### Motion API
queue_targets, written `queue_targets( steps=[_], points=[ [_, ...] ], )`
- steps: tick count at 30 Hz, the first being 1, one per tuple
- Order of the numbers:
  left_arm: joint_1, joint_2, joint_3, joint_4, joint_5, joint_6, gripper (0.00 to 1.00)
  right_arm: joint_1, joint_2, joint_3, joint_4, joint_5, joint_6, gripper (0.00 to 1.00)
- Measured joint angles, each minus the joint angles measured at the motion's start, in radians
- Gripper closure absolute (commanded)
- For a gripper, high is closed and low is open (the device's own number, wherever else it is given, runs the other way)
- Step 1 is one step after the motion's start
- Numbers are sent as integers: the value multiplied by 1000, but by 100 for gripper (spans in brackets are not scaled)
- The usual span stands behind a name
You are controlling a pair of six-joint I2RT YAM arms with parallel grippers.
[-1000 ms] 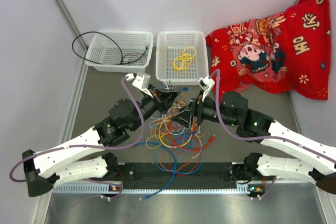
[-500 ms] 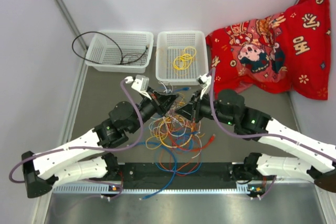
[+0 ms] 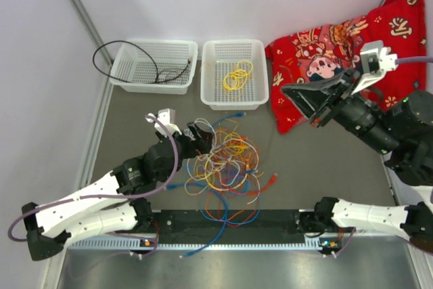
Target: Untangle the cables
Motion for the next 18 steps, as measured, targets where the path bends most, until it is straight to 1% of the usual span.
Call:
queue_targets(
  steps=[5,7,9,10,13,16,18],
  points=[
    [0,-22,-4,-103,-84,-56,1,0,16,42,-45,32,-45,100],
    [0,-33,-4,-118,-117,-58,1,0,34,42,-63,43,-56,100],
    [0,-47,-5,-106,-137,-28,1,0,50,42,-77,50,-63,100],
    [0,-58,-12,-77,-134,-5,1,0,58,43,-82,53,-64,100],
    [0,-110,-69,103,-85,106,1,0,80,43,-90,60,-64,100],
    [0,-133,-120,292,0,205,1,0,95,41,-105,66,-57,100],
    [0,-112,-121,396,68,258,1,0,93,30,-105,72,-48,100]
  ],
)
